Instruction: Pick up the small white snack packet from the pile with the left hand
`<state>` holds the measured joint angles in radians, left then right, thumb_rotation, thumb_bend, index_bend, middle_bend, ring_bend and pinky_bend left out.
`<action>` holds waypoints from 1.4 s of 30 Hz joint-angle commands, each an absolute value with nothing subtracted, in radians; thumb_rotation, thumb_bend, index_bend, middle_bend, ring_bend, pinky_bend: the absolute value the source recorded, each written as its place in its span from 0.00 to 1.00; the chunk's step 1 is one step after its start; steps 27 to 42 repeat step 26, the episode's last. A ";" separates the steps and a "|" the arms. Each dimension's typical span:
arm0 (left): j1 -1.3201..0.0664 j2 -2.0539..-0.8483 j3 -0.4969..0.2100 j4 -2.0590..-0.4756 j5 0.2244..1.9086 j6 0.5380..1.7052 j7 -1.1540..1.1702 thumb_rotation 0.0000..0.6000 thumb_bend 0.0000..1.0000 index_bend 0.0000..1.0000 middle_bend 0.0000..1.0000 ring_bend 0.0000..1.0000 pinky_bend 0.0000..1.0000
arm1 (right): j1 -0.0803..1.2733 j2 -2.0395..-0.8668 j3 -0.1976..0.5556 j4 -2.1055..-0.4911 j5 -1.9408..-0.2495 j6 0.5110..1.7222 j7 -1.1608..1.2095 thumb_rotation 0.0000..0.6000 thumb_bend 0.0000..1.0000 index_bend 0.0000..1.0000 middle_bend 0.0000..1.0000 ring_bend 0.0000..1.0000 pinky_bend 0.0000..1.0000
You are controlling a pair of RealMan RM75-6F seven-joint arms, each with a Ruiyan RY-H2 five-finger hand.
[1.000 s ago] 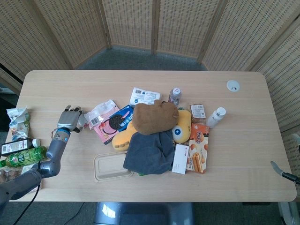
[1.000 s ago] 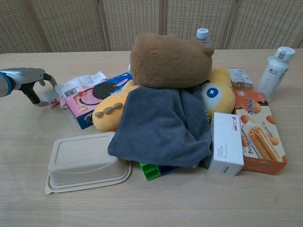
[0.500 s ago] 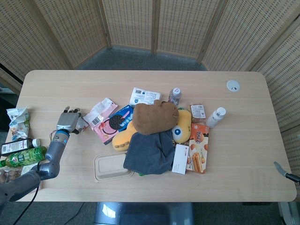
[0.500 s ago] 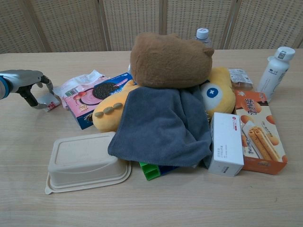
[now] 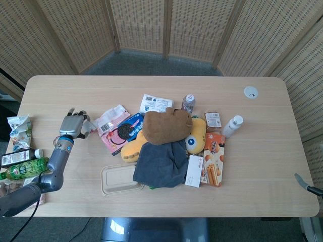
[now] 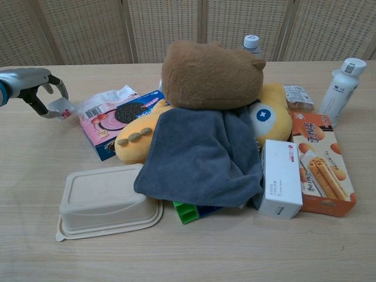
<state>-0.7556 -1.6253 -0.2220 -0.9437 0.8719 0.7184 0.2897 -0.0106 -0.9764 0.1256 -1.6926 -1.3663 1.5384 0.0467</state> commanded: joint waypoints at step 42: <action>-0.844 -1.154 -0.461 -1.523 0.799 0.872 0.247 1.00 0.36 0.66 0.22 0.24 0.00 | 0.021 -1.056 0.113 -1.616 -1.393 1.480 0.113 0.57 0.22 0.00 0.00 0.00 0.00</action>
